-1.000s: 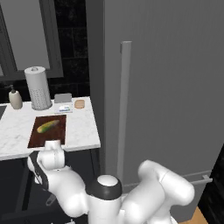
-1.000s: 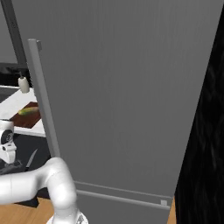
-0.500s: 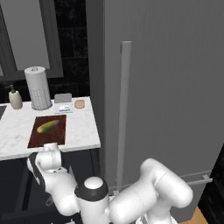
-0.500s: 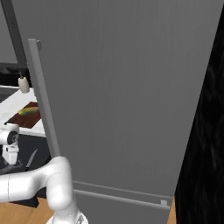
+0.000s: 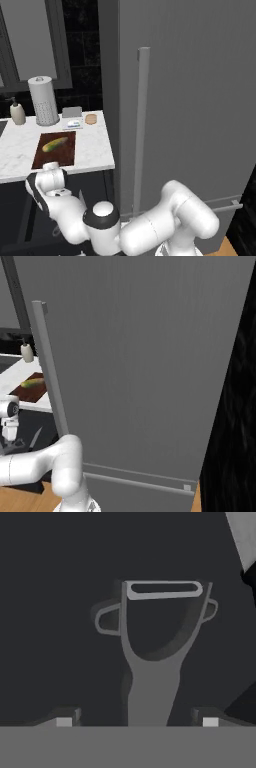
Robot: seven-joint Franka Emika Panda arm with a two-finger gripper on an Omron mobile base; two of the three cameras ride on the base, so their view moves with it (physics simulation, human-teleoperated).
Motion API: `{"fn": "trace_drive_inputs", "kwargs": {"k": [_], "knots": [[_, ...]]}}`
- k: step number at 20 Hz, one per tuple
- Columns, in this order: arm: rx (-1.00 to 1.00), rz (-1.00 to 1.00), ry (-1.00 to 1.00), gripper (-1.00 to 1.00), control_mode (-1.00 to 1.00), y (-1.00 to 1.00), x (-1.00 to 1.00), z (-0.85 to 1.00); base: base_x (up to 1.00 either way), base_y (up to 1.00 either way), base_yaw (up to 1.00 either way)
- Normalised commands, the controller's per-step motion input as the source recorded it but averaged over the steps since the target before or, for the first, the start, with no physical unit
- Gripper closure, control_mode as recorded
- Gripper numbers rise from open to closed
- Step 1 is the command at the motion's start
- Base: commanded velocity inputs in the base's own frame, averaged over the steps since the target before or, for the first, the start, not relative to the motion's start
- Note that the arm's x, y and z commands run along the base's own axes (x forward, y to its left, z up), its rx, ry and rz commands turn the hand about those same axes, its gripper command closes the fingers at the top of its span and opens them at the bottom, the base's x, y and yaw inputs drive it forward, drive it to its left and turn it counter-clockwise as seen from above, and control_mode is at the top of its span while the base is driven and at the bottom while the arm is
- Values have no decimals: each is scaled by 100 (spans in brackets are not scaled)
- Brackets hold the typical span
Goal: Place the appropriate cutting tool for cutting the cucumber skin on the cutting board.
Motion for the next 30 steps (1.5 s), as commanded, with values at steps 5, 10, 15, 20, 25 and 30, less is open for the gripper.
{"fn": "trace_drive_inputs", "kwargs": {"k": [5, 10, 15, 20, 25, 30], "knots": [[0, 0, 0, -100, -100, -37, -38, -1, 0, 0, 0], [0, -2, -10, -100, -100, -27, -35, -6, 0, 0, 0], [0, -1, -9, -100, -100, -2, -4, -43, 0, 0, 0], [0, 0, -10, -100, -100, 0, 0, -63, 0, 0, 0], [4, 0, -24, -100, -100, -12, -19, -77, 0, 0, 0], [10, 0, -29, -100, -100, -28, -40, -76, 0, 0, 0]]}}
